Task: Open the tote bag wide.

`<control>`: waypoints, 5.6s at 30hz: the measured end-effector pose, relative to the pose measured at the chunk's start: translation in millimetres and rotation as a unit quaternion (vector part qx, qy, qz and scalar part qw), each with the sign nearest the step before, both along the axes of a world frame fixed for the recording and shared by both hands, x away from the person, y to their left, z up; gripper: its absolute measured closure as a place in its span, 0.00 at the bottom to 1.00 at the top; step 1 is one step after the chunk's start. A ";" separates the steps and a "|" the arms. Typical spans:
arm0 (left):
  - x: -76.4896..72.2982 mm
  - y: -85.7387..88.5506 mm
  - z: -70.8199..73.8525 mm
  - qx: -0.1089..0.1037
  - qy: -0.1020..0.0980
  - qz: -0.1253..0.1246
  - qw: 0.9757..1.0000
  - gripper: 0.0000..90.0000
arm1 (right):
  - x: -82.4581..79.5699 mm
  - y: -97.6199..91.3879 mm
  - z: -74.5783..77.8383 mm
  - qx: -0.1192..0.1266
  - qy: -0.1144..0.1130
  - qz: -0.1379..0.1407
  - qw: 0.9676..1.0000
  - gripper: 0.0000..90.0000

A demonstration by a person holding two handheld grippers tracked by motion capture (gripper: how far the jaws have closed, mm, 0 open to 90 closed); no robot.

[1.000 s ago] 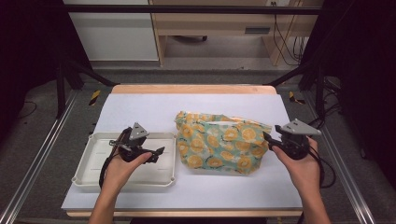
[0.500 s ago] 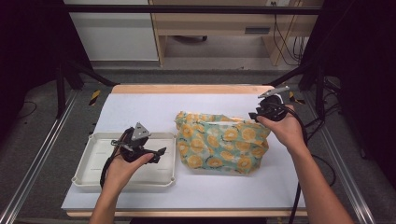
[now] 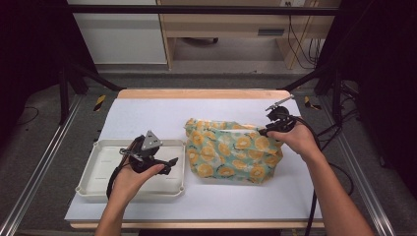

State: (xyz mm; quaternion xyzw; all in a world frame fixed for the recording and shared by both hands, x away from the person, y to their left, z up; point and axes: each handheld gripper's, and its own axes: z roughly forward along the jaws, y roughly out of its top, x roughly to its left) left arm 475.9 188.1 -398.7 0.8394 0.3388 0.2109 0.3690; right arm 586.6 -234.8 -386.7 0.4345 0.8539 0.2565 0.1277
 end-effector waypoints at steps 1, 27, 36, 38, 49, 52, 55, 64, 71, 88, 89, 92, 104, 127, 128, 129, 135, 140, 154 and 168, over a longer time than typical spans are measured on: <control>0.0 0.1 0.0 0.000 0.000 0.000 1.000 0.12 | -1.4 0.8 0.3 0.001 0.001 0.003 1.000 0.82; 23.8 -32.6 24.6 0.008 -0.027 -0.042 0.999 0.15 | -154.7 -23.9 44.5 0.135 -0.194 0.103 0.966 1.00; 68.5 -58.6 38.5 0.011 -0.009 -0.052 0.999 0.10 | -160.0 -28.4 21.0 0.139 -0.184 0.103 0.968 1.00; 77.7 -64.1 36.8 0.011 0.003 -0.064 0.998 0.09 | -160.6 -29.7 17.3 0.141 -0.180 0.103 0.968 1.00; 86.2 -81.4 20.8 0.052 0.053 -0.112 0.991 0.28 | -165.4 -39.8 9.9 0.144 -0.171 0.094 0.970 1.00; 83.2 -78.6 23.9 0.048 0.041 -0.100 0.993 0.50 | -166.0 -41.1 10.6 0.144 -0.173 0.091 0.970 1.00; 81.2 -76.9 25.6 0.045 0.040 -0.108 0.992 0.71 | -166.0 -41.2 10.3 0.144 -0.172 0.090 0.970 1.00; 63.1 -65.8 30.0 0.039 0.019 -0.107 0.993 0.98 | -167.2 -40.4 9.7 0.138 -0.172 0.087 0.971 1.00; 16.6 -53.7 32.5 0.021 -0.021 -0.111 0.993 0.98 | -181.4 -41.4 -0.8 0.115 -0.160 0.088 0.976 1.00; -44.3 -45.2 -16.6 0.053 -0.053 -0.107 0.991 0.98 | -203.6 -41.3 -47.0 0.046 -0.118 0.083 0.988 1.00; -44.9 -43.6 -16.9 0.053 -0.053 -0.107 0.991 0.98 | -204.3 -41.3 -48.1 0.047 -0.115 0.082 0.989 1.00; -46.7 -43.9 -18.9 0.045 -0.050 -0.107 0.992 0.98 | -205.2 -40.7 -50.2 0.053 -0.117 0.084 0.988 1.00; -47.2 -43.5 -23.0 0.044 -0.053 -0.108 0.992 0.97 | -197.8 -22.9 -21.7 0.086 -0.160 0.097 0.979 0.53; -46.3 -50.4 -18.9 0.040 -0.062 -0.118 0.990 0.97 | -128.9 103.0 1.9 0.050 -0.130 0.193 0.971 0.68; -46.5 -50.1 -18.5 0.039 -0.062 -0.118 0.990 0.97 | -128.8 103.4 1.9 0.048 -0.131 0.191 0.972 0.75; -46.5 -50.1 -18.5 0.039 -0.062 -0.118 0.990 0.97 | -128.8 103.3 2.1 0.046 -0.131 0.190 0.972 0.82; -45.6 -50.4 -18.0 0.042 -0.061 -0.119 0.990 0.96 | -139.3 96.7 9.6 0.061 -0.145 0.186 0.970 1.00; -42.8 -51.8 -18.3 0.043 -0.063 -0.113 0.991 0.95 | -160.5 89.7 14.3 0.078 -0.152 0.198 0.965 1.00; -31.4 -54.2 -19.0 0.025 -0.087 -0.074 0.993 0.96 | -201.2 85.6 -26.3 0.106 -0.111 0.224 0.962 1.00; -42.1 -31.6 -5.2 0.019 -0.091 -0.064 0.994 0.74 | -189.1 88.6 -70.9 0.071 -0.087 0.206 0.972 1.00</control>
